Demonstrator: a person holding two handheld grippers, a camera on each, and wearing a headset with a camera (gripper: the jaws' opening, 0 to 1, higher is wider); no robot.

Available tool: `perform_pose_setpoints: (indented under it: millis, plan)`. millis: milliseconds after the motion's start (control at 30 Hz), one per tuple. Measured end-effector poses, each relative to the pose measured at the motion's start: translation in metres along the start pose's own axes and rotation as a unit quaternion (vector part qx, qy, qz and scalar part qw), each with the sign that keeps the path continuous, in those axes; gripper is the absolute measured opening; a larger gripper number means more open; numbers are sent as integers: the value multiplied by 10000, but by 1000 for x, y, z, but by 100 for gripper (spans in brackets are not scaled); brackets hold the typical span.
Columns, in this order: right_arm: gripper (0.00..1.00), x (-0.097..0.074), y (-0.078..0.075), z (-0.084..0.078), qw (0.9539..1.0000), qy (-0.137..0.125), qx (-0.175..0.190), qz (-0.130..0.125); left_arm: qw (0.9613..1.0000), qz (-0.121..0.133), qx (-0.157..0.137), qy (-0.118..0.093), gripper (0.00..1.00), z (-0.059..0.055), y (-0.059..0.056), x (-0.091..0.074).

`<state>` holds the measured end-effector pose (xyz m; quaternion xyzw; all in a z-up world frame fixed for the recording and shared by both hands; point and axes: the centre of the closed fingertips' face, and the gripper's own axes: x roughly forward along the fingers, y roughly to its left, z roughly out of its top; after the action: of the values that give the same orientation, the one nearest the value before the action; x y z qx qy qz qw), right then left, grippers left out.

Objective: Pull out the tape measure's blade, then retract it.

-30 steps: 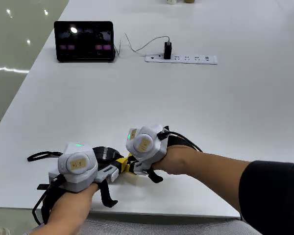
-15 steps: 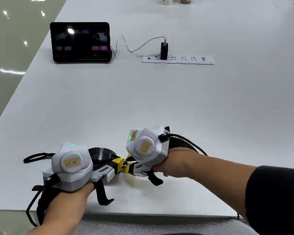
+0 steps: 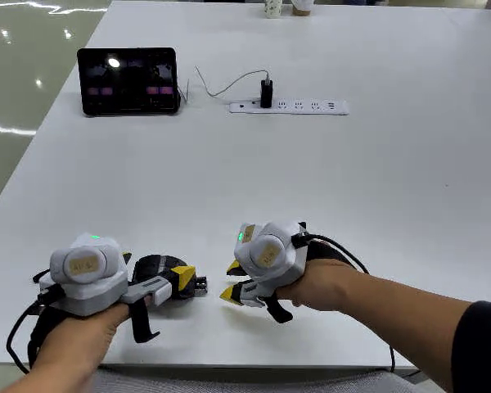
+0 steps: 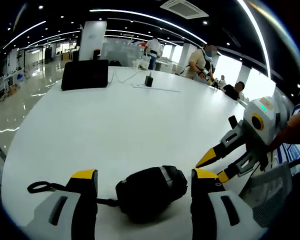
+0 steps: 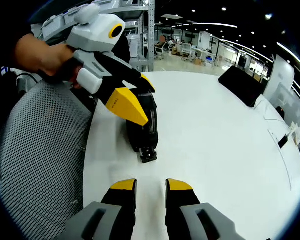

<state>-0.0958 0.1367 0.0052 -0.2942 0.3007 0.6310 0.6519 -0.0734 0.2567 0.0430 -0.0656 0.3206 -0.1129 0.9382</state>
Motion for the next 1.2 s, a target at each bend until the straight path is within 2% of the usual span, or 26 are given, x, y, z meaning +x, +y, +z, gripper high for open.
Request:
perform_pose_setpoints:
  millis: [67,100,167,233,300,433,533,567,600,667,767,833,967,1167,1200]
  plan:
    - [21,-5,-1,-3,9998,-86,185,-18,9999,-103,15,25,79,1,4,-3]
    - [21,-8,-1,-7,9998,-66,203,-44,9996,-278,-45,98,81,-1,3,-5]
    - [22,-12,-1,-12,9999,-6,37,-117,9994,-316,-42,160,88,-4,8,-5]
    - [24,-17,0,-15,9999,-18,34,-116,9994,-295,48,184,99,-4,11,-8]
    - [27,-23,-1,-16,9998,-74,129,-118,9991,-356,189,104,99,-1,13,-13]
    - [28,-33,-4,-19,9996,-141,163,-202,9979,-606,192,107,99,2,12,-19]
    - [30,-42,-9,-23,9984,-261,420,-280,9943,-1034,164,216,99,-1,1,-25]
    - [31,-44,-10,-25,9981,-281,468,-301,9938,-1071,237,184,99,0,0,-26]
    - [32,-48,-12,-28,9973,-291,582,-334,9931,-1101,370,156,99,0,0,-27]
    - [33,-53,-13,-34,9965,-293,677,-388,9926,-1122,435,178,99,-1,1,-28]
    - [36,-63,-15,-47,9946,-301,872,-485,9911,-1086,682,353,99,-8,6,-29]
    - [39,-69,-15,-52,9934,-328,976,-510,9888,-1180,764,500,98,-14,5,-31]
    - [48,-82,-13,-67,9916,-396,1110,-527,9868,-1189,960,544,99,-18,6,-32]
    - [60,-106,-15,-83,9851,-603,1454,-689,9843,-1208,1124,632,99,-20,7,-37]
    - [63,-111,-16,-90,9835,-576,1548,-742,9834,-1213,1172,673,99,-21,8,-38]
